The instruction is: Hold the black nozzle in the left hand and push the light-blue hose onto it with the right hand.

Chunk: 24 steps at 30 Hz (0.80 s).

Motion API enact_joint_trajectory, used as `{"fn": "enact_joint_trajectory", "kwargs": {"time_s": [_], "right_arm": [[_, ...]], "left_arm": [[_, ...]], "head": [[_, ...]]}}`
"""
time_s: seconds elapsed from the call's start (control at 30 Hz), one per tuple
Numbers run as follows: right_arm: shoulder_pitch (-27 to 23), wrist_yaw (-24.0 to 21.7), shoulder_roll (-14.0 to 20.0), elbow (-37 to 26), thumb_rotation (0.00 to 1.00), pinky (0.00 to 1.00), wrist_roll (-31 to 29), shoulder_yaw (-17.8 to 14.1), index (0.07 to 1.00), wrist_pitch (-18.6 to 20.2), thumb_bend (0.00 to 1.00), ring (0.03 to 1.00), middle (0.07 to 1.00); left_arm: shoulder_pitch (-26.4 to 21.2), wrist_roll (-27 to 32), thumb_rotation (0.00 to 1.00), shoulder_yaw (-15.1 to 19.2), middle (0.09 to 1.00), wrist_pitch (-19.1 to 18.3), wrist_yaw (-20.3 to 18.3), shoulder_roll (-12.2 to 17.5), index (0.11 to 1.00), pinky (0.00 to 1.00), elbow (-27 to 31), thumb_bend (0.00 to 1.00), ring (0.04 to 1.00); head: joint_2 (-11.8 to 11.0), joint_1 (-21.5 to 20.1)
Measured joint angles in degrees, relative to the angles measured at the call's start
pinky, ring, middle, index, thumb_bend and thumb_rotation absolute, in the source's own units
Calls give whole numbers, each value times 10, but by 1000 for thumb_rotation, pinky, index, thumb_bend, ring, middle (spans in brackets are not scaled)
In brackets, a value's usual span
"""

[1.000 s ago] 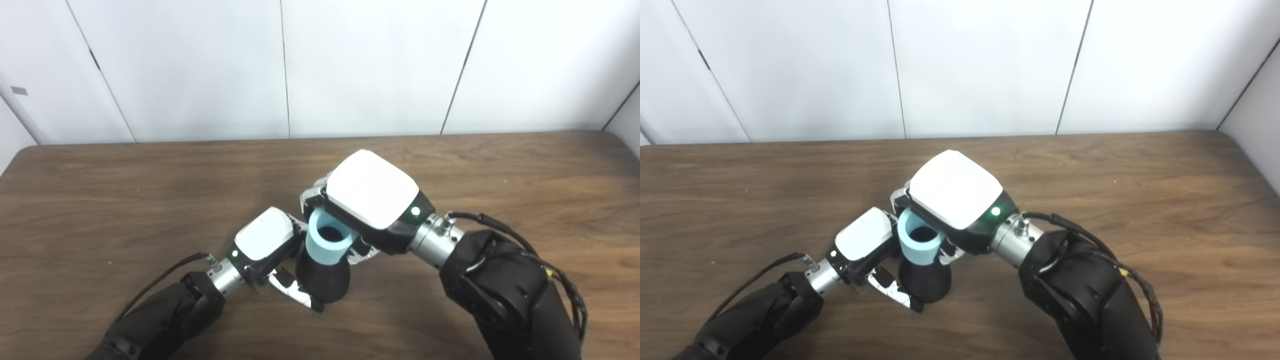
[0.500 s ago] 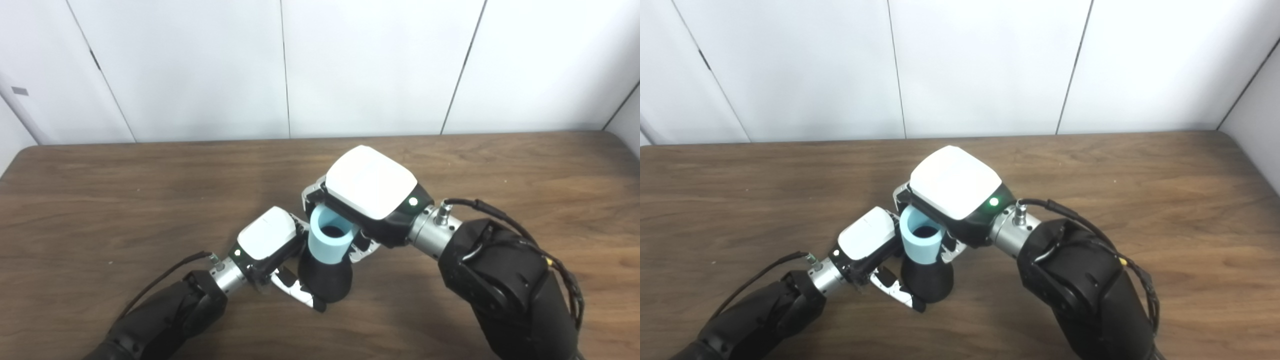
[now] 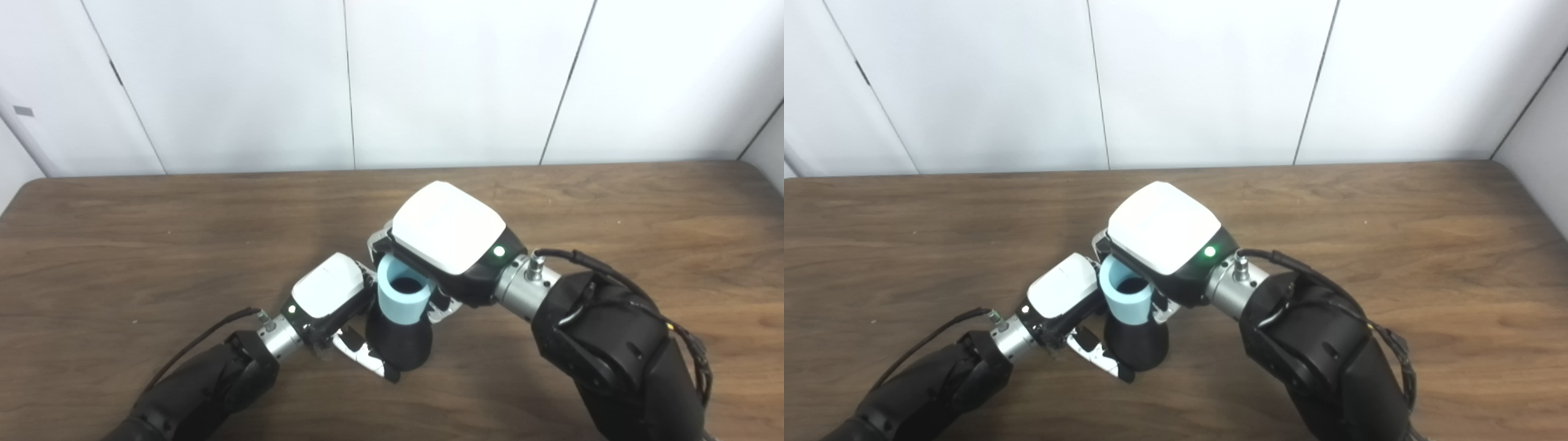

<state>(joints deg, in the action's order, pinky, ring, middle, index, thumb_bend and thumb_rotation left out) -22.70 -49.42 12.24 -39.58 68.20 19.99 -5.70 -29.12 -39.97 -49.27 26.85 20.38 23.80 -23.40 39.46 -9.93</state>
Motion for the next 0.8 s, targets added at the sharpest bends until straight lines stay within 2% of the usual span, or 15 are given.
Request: {"fn": "enact_joint_trajectory", "kwargs": {"time_s": [0.03, 0.1, 0.13, 0.3, 0.4, 0.53, 0.6, 0.7, 0.73, 0.8], "right_arm": [[2, 2, 0, 0, 0, 195, 3, 1, 479, -2, 523, 432, 481], [5, 6, 0, 0, 0, 177, 7, 2, 478, -5, 531, 272, 472], [7, 7, 0, 0, 0, 174, 9, 2, 478, -6, 532, 251, 471], [9, 5, -3, 0, 0, 201, 10, -1, 479, -5, 533, 255, 470], [9, -9, -8, 0, 0, 221, 6, -6, 479, 6, 532, 271, 471], [9, -23, -11, 2, 0, 199, 2, -14, 477, 20, 532, 257, 470], [8, -31, -13, 3, 0, 185, 0, -16, 481, 31, 526, 248, 409], [3, -46, -13, 4, 0, 162, -1, -17, 483, 42, 523, 228, 388], [1, -50, -13, 5, 0, 155, -2, -17, 482, 46, 522, 220, 386], [-3, -59, -13, 5, 0, 144, -2, -16, 477, 52, 528, 207, 448]], "left_arm": [[0, 0, 0, 0, 395, 0, 0, 0, 505, 189, 0, 515, 253], [0, 0, 0, 0, 392, 0, 0, 0, 504, 187, 0, 515, 251], [0, 0, 0, 0, 391, 0, -1, 0, 504, 185, 0, 515, 249], [0, 0, 0, 2, 399, 0, -4, -1, 509, 212, 0, 516, 273], [0, 0, 0, 3, 390, 0, -4, -1, 503, 185, 0, 515, 247], [0, 0, 0, 2, 389, 1, -4, -1, 503, 176, 0, 515, 239], [0, 0, 0, 2, 388, 1, -4, -1, 502, 173, 0, 515, 236], [0, 0, 0, 3, 387, 1, -5, -2, 500, 172, 0, 515, 233], [0, -1, 0, 3, 437, 1, -6, -2, 488, 168, 0, 521, 228], [0, -1, 0, 3, 463, 1, -6, -2, 482, 165, 0, 524, 226]], "head": [[0, 0], [0, 0], [0, 0], [1, 1], [3, 1], [4, 2], [4, 1], [4, 1], [4, 1], [4, 1]]}}
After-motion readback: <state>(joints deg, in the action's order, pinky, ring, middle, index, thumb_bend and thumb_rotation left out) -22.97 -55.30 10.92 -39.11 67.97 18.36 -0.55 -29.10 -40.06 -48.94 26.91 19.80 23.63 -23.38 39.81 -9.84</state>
